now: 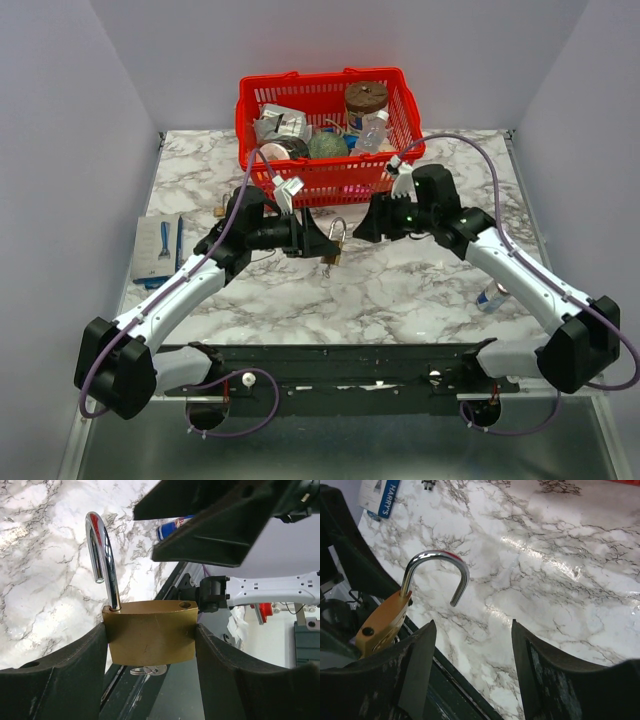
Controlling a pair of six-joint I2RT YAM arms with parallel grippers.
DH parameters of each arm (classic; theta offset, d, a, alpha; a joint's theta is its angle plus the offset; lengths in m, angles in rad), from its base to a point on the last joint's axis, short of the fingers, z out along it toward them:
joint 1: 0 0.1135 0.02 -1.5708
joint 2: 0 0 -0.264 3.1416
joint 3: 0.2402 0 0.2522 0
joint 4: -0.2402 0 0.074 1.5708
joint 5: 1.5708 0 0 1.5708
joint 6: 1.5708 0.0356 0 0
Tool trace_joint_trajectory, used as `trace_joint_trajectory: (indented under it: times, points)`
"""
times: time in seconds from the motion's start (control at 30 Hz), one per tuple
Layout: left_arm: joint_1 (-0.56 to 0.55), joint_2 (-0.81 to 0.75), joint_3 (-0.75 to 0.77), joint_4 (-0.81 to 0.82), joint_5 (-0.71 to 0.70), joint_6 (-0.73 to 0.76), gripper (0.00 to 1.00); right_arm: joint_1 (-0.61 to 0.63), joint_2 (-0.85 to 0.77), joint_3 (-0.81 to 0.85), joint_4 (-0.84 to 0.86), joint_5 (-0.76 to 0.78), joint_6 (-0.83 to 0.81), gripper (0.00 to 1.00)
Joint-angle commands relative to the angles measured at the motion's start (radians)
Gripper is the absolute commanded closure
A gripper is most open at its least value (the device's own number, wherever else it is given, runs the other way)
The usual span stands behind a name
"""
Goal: Unlock with the key
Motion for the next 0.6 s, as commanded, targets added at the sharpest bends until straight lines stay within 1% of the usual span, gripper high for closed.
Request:
trace_joint_trajectory:
  times: [0.0,0.13,0.4,0.57]
  points:
    - [-0.003,-0.025,0.024,0.139,0.048,-0.048,1.0,0.0,0.083,0.076,-0.01,0.016,0.018,0.31]
    - [-0.007,-0.033,-0.003,0.197,0.042,-0.08,1.0,0.009,0.148,0.125,-0.004,0.01,0.021,0.32]
    - [-0.014,-0.025,-0.012,0.237,0.047,-0.097,1.0,0.06,0.229,0.142,0.0,0.03,0.03,0.33]
    - [-0.03,-0.002,-0.012,0.283,0.062,-0.118,1.0,0.078,0.281,0.173,0.023,0.004,0.024,0.33]
